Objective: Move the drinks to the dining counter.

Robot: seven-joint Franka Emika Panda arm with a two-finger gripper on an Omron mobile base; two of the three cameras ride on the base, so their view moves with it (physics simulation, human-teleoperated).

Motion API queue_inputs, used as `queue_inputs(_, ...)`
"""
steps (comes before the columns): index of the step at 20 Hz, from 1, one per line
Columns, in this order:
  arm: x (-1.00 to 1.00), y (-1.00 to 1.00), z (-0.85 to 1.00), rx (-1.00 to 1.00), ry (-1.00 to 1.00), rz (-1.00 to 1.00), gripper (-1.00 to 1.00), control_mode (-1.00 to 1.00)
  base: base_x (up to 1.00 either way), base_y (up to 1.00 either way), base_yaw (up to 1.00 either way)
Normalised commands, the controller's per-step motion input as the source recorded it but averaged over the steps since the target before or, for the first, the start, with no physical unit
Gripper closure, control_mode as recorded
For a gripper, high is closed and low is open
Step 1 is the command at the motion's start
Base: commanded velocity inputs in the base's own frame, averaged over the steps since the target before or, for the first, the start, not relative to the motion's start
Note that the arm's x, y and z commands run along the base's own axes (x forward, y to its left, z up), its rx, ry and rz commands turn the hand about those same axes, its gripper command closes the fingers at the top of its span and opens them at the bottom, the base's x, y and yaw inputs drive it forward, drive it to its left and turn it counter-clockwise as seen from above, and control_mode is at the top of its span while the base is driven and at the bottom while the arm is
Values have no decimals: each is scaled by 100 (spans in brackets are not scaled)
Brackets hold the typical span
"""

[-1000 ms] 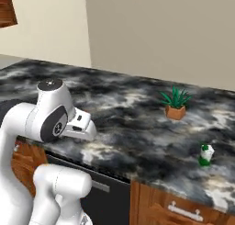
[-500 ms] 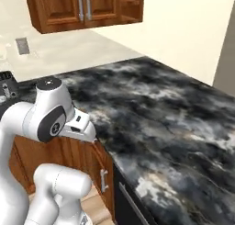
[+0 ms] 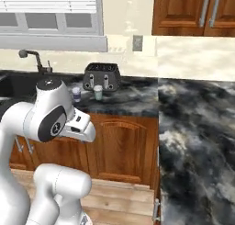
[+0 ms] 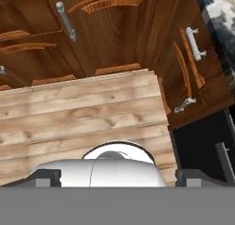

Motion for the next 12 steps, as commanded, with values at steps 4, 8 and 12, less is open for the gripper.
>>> queue_inputs(4,0,0,0,0,0,0,-100,100,39,57,75)
queue_inputs(8,0,0,0,0,0,0,-100,100,100,15,20)
queue_inputs(12,0,0,0,0,0,0,-100,100,100,-33,8)
